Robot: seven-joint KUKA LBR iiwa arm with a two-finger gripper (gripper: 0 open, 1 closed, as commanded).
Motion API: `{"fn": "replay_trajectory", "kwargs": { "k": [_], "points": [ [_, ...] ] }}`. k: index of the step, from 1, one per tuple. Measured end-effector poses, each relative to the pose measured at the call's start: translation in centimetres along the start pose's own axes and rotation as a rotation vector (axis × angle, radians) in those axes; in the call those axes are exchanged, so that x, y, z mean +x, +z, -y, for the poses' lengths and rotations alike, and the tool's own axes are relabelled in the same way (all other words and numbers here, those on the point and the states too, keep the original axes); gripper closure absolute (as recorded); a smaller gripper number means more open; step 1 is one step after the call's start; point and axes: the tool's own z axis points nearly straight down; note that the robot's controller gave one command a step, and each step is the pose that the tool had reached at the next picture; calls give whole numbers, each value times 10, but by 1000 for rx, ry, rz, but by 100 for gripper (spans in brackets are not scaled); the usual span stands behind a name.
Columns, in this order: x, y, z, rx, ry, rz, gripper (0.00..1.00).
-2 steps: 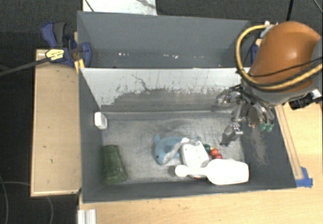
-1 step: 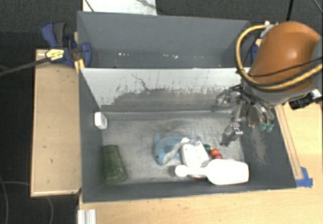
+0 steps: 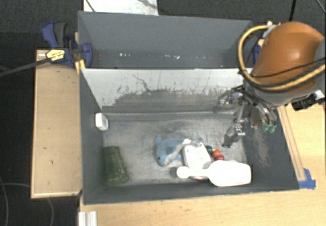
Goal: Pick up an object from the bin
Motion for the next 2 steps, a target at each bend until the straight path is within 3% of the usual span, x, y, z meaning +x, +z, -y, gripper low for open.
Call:
{"fn": "replay_trajectory", "kwargs": {
  "k": [1, 2],
  "points": [
    [-28, -54, -12, -1, 10, 1, 100],
    [-28, -54, -12, -1, 10, 1, 0]
  ]
}}
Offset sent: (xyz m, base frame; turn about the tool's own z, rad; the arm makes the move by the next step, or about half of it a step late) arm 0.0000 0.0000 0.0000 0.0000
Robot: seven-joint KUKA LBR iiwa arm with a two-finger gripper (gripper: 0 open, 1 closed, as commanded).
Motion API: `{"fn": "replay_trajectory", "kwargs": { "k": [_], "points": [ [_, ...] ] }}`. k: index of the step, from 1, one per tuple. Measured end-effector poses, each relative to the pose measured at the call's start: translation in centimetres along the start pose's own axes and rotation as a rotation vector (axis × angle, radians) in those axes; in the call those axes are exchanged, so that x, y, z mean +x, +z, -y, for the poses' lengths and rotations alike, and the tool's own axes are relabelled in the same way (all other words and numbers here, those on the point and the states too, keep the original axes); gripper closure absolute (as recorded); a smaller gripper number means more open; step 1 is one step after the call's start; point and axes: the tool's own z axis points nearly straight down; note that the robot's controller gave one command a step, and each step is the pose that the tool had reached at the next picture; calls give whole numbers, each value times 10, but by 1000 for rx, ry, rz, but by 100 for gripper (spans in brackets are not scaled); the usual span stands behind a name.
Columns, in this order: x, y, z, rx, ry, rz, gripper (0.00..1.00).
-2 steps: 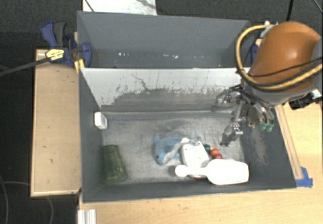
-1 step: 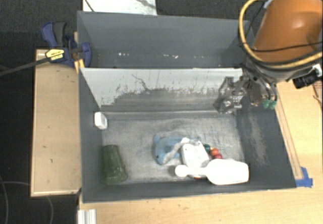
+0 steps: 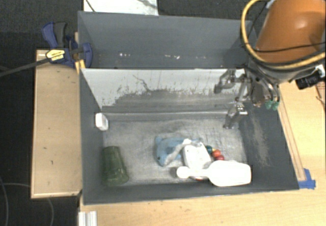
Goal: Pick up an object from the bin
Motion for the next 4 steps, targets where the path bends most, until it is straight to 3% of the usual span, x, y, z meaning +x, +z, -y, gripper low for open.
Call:
{"fn": "replay_trajectory", "kwargs": {
  "k": [1, 2, 3, 4],
  "points": [
    [0, 0, 0, 0, 0, 0, 0],
    [21, 130, -48, -3, -520, -7, 100],
    [20, 128, -47, -2, -517, -3, 0],
    [20, 128, -47, -2, -517, -3, 0]
  ]
}}
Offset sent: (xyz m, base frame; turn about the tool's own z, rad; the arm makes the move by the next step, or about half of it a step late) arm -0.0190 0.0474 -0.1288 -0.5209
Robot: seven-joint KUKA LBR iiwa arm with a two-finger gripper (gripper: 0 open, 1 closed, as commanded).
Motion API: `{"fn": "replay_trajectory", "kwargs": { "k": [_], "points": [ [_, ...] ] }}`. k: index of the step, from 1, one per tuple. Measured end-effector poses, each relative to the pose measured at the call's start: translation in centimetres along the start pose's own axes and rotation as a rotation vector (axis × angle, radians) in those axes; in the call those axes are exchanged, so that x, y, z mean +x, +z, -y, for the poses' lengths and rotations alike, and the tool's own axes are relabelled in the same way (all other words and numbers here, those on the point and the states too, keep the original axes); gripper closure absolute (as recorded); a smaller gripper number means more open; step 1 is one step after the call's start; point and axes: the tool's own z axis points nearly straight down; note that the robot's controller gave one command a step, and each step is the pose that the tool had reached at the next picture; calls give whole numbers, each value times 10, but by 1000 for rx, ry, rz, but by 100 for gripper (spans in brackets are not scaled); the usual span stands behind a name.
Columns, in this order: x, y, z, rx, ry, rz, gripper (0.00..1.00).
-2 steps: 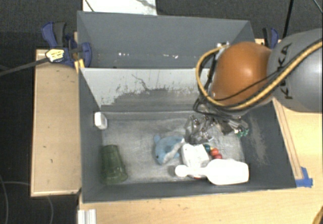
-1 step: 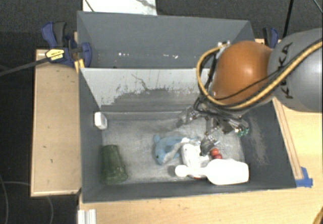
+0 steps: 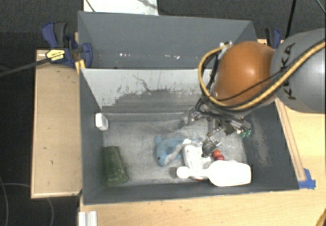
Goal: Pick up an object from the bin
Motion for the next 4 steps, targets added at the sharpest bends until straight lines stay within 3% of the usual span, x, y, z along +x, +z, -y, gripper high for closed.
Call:
{"fn": "replay_trajectory", "kwargs": {
  "k": [1, 2, 3, 4],
  "points": [
    [-5, 27, 3, 3, 65, 7, 0],
    [13, 60, 38, -2, 85, 1, 0],
    [36, 79, 89, 1, 104, -1, 0],
    [18, 83, 64, 0, 76, 1, 0]
  ]
}}
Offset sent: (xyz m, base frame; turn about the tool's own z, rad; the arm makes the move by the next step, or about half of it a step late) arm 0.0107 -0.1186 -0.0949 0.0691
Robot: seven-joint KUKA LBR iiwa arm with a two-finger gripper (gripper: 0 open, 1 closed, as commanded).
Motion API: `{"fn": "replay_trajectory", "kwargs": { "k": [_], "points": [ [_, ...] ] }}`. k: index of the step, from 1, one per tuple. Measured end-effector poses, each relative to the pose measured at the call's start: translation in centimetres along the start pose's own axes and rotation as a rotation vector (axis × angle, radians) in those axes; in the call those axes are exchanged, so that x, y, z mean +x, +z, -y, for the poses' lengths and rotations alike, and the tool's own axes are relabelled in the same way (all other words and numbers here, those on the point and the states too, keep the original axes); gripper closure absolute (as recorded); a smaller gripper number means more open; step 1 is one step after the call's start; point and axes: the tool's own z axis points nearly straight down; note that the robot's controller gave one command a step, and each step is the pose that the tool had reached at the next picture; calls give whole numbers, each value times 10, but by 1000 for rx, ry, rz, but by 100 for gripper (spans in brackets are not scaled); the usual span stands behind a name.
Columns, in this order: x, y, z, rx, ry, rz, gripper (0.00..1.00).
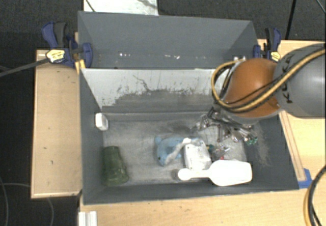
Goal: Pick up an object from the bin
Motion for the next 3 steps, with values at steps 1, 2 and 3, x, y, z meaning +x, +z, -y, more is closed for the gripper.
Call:
{"fn": "replay_trajectory", "kwargs": {
  "k": [1, 2, 3],
  "points": [
    [-12, 6, 31, -1, 19, 0, 0],
    [-13, 7, 39, 3, 88, 3, 0],
    [-19, 8, 1, 6, 31, 9, 0]
  ]
}}
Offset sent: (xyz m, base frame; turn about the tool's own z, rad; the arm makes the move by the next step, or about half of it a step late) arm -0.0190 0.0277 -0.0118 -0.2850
